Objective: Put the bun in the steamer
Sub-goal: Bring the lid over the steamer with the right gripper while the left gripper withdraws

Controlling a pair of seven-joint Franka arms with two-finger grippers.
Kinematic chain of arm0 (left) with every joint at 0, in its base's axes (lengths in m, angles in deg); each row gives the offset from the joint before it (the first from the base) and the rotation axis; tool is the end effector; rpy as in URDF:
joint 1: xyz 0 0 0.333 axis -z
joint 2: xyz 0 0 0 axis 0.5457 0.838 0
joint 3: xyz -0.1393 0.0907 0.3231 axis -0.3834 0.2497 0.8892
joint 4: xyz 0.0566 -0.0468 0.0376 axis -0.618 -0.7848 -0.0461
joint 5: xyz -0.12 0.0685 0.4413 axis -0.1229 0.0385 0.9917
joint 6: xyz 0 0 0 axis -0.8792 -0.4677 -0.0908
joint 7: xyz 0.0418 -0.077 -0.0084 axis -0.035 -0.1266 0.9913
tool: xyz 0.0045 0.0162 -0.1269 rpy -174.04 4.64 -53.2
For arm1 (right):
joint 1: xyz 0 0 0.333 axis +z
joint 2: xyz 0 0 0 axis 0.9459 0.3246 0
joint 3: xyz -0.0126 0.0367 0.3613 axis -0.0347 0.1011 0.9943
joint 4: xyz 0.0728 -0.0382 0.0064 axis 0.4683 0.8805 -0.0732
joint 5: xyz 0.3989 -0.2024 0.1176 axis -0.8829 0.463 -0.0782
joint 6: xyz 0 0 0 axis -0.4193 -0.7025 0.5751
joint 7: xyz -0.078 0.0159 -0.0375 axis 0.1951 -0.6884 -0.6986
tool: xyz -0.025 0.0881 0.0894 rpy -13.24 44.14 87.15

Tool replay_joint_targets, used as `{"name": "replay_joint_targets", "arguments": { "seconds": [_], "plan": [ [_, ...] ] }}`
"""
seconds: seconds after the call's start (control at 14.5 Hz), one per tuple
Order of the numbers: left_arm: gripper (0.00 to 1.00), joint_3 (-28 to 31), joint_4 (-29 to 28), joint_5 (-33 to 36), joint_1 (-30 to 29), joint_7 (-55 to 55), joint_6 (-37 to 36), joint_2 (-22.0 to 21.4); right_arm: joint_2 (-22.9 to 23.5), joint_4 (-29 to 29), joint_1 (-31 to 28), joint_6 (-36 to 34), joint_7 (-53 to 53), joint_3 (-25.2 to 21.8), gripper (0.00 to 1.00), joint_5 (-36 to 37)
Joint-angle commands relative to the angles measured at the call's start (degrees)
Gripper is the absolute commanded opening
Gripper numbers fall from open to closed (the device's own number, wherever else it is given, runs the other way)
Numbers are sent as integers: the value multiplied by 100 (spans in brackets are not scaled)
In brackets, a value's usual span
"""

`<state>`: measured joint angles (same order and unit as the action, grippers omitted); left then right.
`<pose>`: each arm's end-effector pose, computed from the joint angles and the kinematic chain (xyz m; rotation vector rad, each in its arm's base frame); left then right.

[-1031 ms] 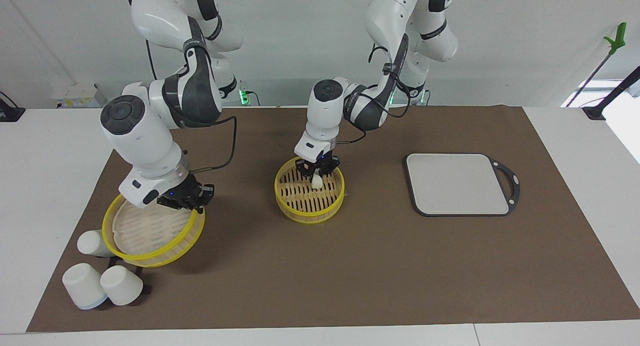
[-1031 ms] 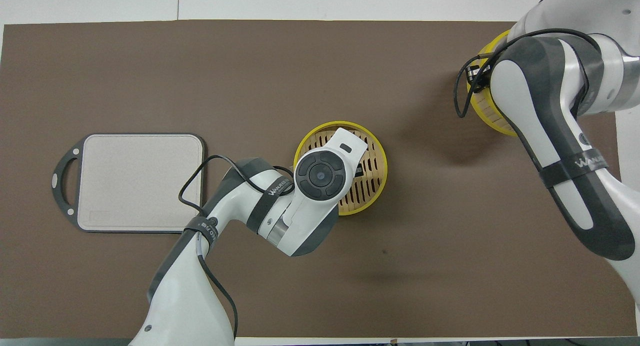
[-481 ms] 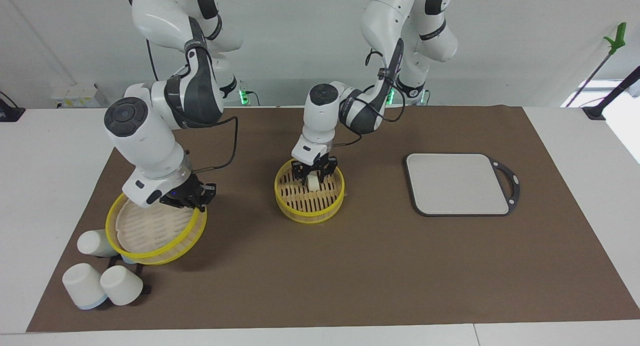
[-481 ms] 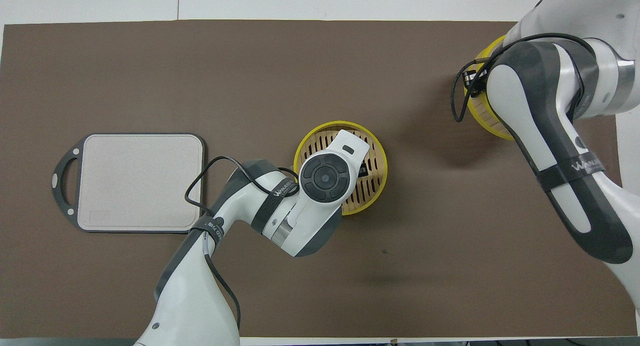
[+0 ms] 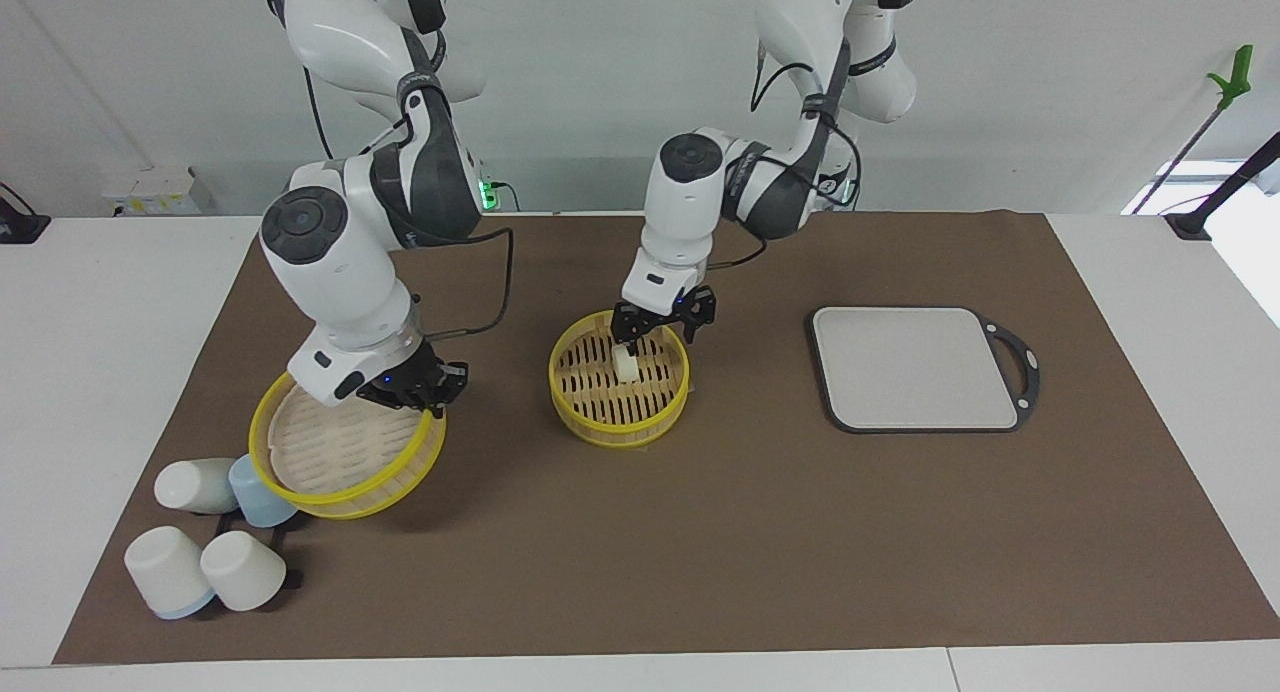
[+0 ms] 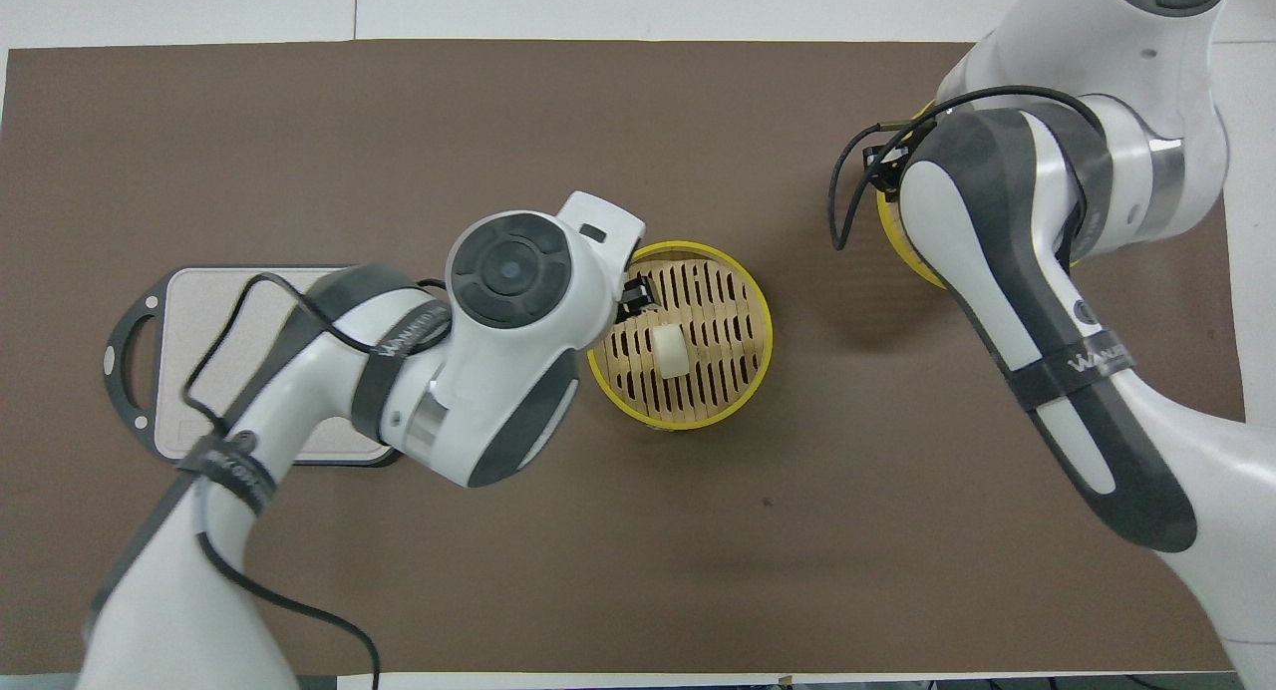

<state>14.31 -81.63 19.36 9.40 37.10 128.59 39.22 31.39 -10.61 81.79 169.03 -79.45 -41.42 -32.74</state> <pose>0.5764 -0.4017 0.4431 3.0436 0.3510 0.0471 0.7611 0.1680 0.4640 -3.0989 0.0204 0.0067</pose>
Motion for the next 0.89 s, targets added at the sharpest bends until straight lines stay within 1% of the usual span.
{"name": "replay_joint_targets", "arguments": {
  "seconds": [0.0,0.14,0.28,0.34,0.48,0.69,0.83],
  "plan": [
    [100,-44,-135,-26,-720,-680,-596,-530,-258,333,700,434,-1285,-4,0,-57],
    [100,-44,-127,-17,-1326,-1295,-957,-793,-215,281,1271,626,-2138,-13,0,-39],
    [100,-35,-118,9,-1845,-1997,-1291,-987,-118,237,1649,733,-2693,-21,0,13],
    [100,-35,-100,18,-2109,-2410,-1475,-1075,-13,211,1982,785,-3035,-56,0,31],
    [100,-27,-83,27,-2558,-3271,-1844,-1294,268,27,2345,917,-3730,-57,0,223],
    [100,-27,-83,71,-2954,-4081,-2319,-1593,374,52,2618,1128,-4057,-30,0,339],
    [100,-35,-100,281,-2973,-4277,-2522,-1769,445,43,2706,1129,-4102,-30,0,330]
  ]
}}
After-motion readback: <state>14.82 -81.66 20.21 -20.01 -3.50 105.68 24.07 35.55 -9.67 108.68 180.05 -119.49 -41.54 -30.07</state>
